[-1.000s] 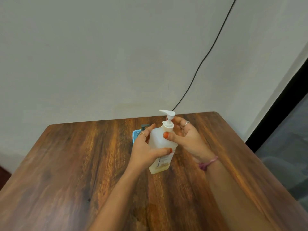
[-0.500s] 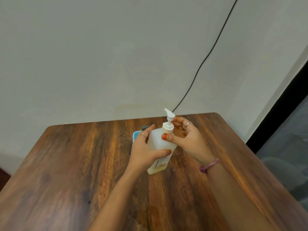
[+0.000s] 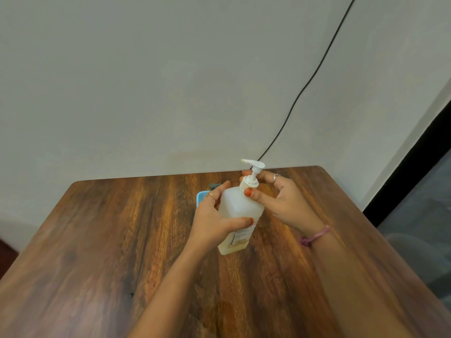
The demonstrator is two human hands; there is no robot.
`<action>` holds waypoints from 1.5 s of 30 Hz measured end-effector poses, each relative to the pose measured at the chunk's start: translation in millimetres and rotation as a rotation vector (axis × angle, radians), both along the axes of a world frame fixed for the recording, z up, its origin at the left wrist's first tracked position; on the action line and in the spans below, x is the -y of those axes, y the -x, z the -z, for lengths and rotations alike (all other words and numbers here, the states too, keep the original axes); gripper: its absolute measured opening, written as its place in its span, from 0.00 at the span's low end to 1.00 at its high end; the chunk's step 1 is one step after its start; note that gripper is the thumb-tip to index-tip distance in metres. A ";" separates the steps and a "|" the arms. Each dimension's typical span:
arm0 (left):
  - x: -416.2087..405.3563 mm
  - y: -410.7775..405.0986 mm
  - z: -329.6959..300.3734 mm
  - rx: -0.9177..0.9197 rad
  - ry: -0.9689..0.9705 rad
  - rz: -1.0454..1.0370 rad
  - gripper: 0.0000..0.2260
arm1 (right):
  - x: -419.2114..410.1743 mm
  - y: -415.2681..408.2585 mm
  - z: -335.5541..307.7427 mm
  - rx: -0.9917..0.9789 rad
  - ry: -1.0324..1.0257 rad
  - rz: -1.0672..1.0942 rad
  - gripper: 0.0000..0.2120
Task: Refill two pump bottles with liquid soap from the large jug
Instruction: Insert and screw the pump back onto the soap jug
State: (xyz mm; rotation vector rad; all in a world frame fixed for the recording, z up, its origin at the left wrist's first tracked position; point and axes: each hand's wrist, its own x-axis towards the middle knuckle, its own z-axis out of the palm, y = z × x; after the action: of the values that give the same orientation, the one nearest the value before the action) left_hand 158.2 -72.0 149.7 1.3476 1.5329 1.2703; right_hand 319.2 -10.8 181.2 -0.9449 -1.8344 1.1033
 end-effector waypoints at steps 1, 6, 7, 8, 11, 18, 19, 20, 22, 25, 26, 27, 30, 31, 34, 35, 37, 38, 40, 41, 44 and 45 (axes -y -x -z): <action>0.2 0.3 0.3 -0.001 -0.002 -0.004 0.40 | -0.5 0.0 -1.2 0.024 -0.004 0.003 0.19; 0.4 0.5 0.7 0.007 -0.005 -0.032 0.40 | 1.3 3.7 0.4 0.043 -0.018 0.079 0.19; 0.6 -0.1 1.0 0.015 -0.008 -0.042 0.40 | 2.4 4.8 2.2 0.058 -0.024 0.107 0.20; 0.8 -0.9 1.3 0.024 -0.011 -0.053 0.40 | 3.3 6.6 4.2 0.080 -0.030 0.143 0.21; 1.1 -3.5 2.4 0.030 -0.014 -0.074 0.39 | 8.9 12.7 6.5 0.121 -0.033 0.286 0.22; 1.7 -5.6 3.9 -0.026 -0.028 -0.090 0.40 | 20.7 17.5 7.3 0.258 -0.134 0.413 0.24; 1.6 -4.9 4.0 -0.021 -0.028 -0.091 0.40 | 19.2 14.2 7.9 0.264 -0.116 0.364 0.27; 1.6 -4.0 4.2 -0.018 -0.029 -0.091 0.40 | 17.2 10.7 8.3 0.252 -0.098 0.302 0.29; 1.5 -2.5 3.8 -0.024 -0.030 -0.085 0.41 | 13.9 5.2 7.4 0.243 -0.092 0.191 0.30; 1.3 -2.0 3.1 -0.002 -0.027 -0.077 0.40 | 10.5 3.1 5.8 0.149 -0.068 0.076 0.25; 1.4 -1.5 3.2 0.004 -0.025 -0.074 0.40 | 9.1 3.2 5.6 0.112 -0.051 0.053 0.21; 1.5 -1.5 3.1 0.004 -0.023 -0.070 0.40 | 8.2 3.2 4.9 0.094 -0.039 0.042 0.19; 3.0 -0.5 2.6 0.011 -0.023 -0.057 0.41 | 6.7 2.0 2.7 0.064 -0.008 0.001 0.16; 3.0 -0.2 2.4 0.013 -0.022 -0.053 0.41 | 6.6 2.0 2.1 0.052 -0.004 -0.013 0.16; 2.4 0.5 2.2 0.005 -0.020 -0.049 0.41 | 6.1 2.0 1.0 0.023 0.012 -0.039 0.16; 2.3 0.4 2.0 0.003 -0.020 -0.048 0.41 | 5.8 2.1 0.4 0.022 0.016 -0.039 0.16; 2.7 0.1 1.9 0.009 -0.022 -0.051 0.41 | 5.8 2.0 -0.1 0.023 0.009 -0.029 0.16; 3.1 -0.1 2.0 0.015 -0.021 -0.053 0.41 | 5.8 2.2 0.2 0.023 -0.001 -0.015 0.17; 3.8 -0.8 2.0 0.019 -0.024 -0.060 0.40 | 6.6 3.1 1.2 0.016 -0.018 0.035 0.17; 3.9 -1.3 2.0 0.016 -0.027 -0.065 0.40 | 7.4 4.5 2.9 0.003 -0.017 0.063 0.16; 4.0 -2.8 2.2 0.025 -0.030 -0.080 0.40 | 11.8 10.6 9.0 -0.029 -0.010 0.165 0.17; 4.0 -3.3 2.4 0.032 -0.029 -0.086 0.40 | 13.3 12.9 10.9 -0.031 -0.015 0.209 0.17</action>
State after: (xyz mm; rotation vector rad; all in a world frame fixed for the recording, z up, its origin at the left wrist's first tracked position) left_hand 161.4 -76.0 147.3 1.2851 1.5701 1.3651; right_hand 306.3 -24.0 170.2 -1.0776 -1.6740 0.9685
